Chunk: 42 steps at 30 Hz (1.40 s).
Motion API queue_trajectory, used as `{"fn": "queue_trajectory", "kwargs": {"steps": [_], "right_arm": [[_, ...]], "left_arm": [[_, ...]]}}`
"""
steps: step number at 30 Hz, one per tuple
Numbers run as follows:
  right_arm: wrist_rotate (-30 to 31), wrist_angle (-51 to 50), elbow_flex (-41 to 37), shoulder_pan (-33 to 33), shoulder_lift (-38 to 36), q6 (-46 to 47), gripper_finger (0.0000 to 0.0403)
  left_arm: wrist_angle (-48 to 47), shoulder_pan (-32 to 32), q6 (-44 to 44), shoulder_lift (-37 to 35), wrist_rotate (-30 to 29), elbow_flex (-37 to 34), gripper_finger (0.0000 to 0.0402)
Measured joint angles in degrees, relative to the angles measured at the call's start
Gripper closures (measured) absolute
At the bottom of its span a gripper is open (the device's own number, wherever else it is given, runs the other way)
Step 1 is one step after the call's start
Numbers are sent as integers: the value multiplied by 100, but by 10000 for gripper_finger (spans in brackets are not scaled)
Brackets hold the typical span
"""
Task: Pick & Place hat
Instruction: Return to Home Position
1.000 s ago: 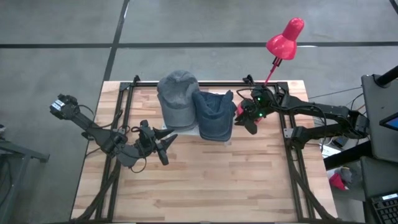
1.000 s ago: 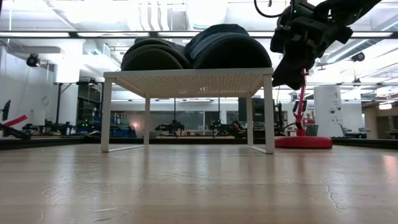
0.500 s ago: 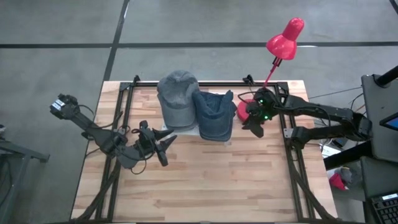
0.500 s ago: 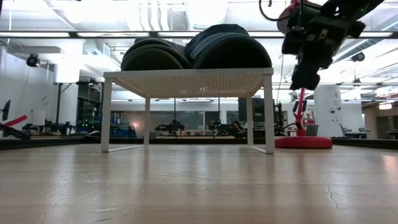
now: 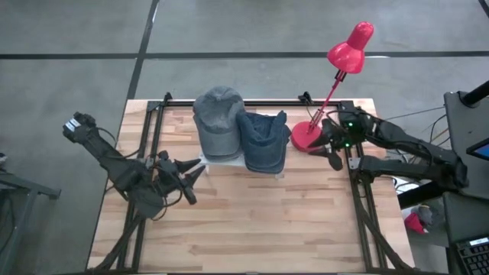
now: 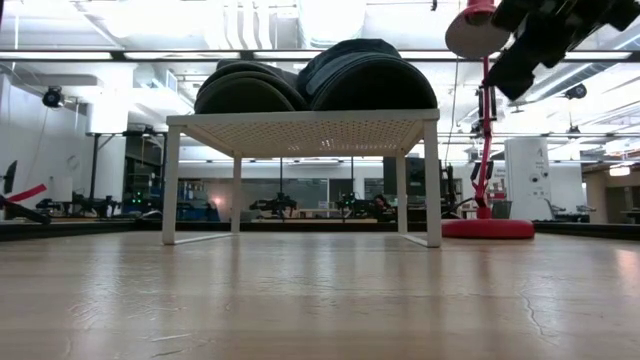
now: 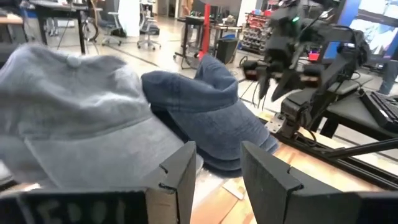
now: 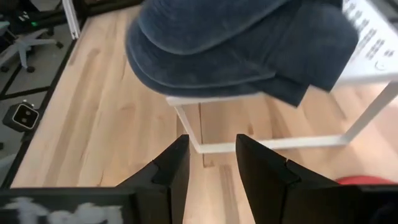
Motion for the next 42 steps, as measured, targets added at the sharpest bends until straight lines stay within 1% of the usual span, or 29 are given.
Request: {"fn": "queue_trajectory", "kwargs": {"steps": [4, 7, 11, 21, 32, 36, 42], "right_arm": [[2, 2, -1, -2, -311, -33, 272], [2, 3, 0, -2, -480, -33, 275], [4, 9, 1, -2, -597, -30, 280], [6, 38, 1, -2, -597, -22, 282], [6, 63, 1, -2, -597, -59, 267], [6, 63, 1, -2, -597, -59, 266], [6, 61, 1, -2, -594, -59, 275]], "left_arm": [[-629, -23, -768, 2, -1, -2, 273], [-854, -23, -976, 2, 0, -2, 273], [-885, -23, -940, 2, 0, -2, 273], [-876, -21, -1052, 2, 111, -2, 273], [-874, -21, -1044, 2, 111, -2, 273], [-874, -17, -945, 2, 107, -2, 273], [-875, 1, -488, 2, 41, -2, 273]]}}
